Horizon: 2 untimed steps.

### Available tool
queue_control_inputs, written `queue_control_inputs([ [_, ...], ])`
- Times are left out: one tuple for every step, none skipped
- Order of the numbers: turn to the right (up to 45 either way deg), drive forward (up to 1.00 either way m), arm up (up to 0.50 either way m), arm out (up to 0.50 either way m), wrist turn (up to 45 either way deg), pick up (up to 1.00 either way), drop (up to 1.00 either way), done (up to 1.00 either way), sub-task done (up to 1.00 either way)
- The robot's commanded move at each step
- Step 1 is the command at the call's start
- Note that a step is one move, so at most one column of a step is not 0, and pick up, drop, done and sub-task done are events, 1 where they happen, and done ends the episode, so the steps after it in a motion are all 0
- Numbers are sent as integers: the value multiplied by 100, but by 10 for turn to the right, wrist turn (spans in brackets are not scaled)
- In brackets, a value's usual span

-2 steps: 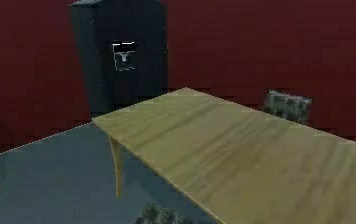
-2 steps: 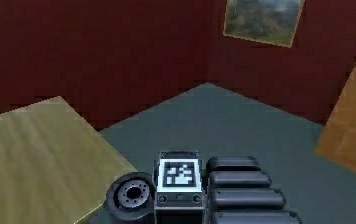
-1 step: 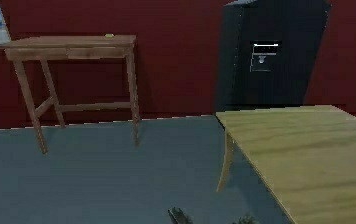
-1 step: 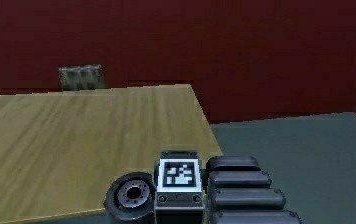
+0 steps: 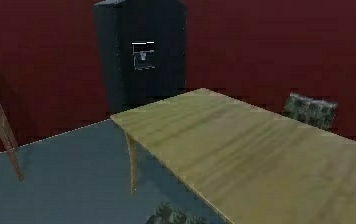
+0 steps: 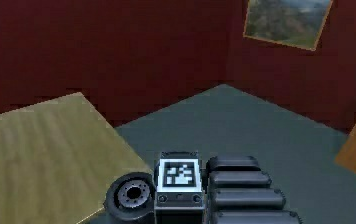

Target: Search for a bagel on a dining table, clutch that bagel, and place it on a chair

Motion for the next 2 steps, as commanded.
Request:
queue_control_inputs([
  [-300,0,0,0,0,0,0,0,0],
  [-300,0,0,0,0,0,0,0,0],
])
